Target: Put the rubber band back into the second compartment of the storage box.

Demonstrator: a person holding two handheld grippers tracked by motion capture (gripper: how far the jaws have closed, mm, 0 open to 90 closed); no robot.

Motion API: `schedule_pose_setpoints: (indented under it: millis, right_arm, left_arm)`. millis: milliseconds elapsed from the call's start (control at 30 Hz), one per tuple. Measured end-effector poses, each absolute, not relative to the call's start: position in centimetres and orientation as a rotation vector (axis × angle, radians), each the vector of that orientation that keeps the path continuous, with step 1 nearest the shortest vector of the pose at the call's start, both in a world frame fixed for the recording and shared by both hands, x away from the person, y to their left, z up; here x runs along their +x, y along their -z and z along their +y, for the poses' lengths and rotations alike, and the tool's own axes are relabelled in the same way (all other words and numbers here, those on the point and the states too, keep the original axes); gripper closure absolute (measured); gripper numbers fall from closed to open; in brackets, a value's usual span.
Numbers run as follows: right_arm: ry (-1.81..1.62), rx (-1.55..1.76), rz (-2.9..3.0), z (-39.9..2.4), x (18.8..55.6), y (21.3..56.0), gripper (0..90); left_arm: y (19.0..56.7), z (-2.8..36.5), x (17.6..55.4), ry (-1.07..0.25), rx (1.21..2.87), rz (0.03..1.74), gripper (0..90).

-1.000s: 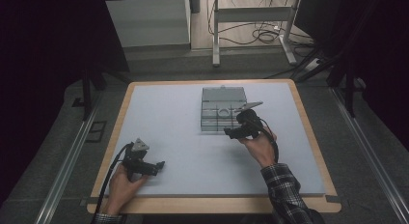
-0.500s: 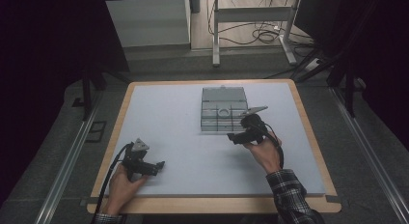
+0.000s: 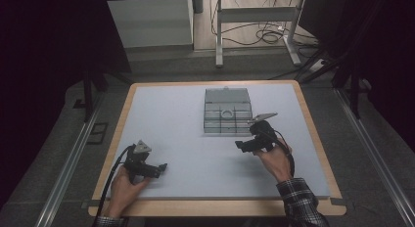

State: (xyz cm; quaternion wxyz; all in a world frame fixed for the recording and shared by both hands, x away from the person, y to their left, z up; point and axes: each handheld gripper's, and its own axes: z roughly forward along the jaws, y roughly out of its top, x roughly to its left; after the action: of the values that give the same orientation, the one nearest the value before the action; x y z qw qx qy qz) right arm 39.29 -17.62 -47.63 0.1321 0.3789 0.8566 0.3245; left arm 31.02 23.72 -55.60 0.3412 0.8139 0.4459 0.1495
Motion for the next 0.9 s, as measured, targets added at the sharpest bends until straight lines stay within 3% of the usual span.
schedule_pose_setpoints:
  millis: [900]
  right_arm:
    - [-0.879,1.110,2.480,-21.1,36.5,48.0,7.8]
  left_arm:
    - [55.6,23.7,31.0,-0.389,2.117,1.160,0.0]
